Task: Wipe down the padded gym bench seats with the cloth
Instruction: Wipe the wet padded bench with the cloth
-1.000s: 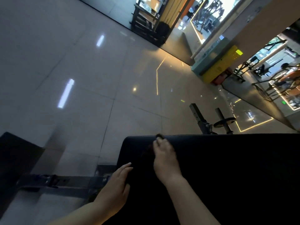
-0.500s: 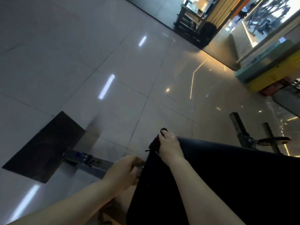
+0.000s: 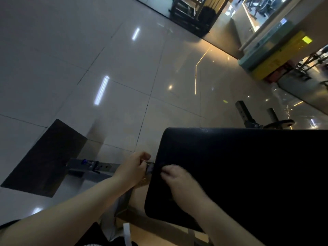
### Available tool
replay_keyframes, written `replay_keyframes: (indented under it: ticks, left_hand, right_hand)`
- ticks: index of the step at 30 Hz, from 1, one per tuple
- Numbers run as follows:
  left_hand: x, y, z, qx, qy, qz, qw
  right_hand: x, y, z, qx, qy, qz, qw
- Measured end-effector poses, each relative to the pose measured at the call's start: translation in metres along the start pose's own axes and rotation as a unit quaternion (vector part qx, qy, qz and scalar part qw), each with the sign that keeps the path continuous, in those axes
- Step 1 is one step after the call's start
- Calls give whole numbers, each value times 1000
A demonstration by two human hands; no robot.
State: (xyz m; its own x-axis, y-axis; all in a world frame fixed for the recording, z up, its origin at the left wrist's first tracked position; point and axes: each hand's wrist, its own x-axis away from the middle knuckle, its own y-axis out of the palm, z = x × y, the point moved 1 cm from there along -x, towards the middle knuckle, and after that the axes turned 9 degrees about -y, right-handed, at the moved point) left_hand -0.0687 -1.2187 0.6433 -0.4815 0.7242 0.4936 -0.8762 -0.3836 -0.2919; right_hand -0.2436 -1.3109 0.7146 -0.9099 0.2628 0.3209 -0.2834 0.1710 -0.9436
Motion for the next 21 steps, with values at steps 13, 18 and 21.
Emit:
replay_keyframes:
  ticks: [13, 18, 21]
  left_hand:
    - [30, 6, -13, -5, 27, -32, 999]
    - [27, 10, -15, -22, 36, -70, 997]
    - [30, 12, -10, -18, 44, -96, 994]
  right_hand:
    - [9, 41, -90, -23, 61, -42, 997]
    - [87, 21, -69, 28, 118, -12, 993]
    - [104, 9, -35, 97, 237, 101, 961]
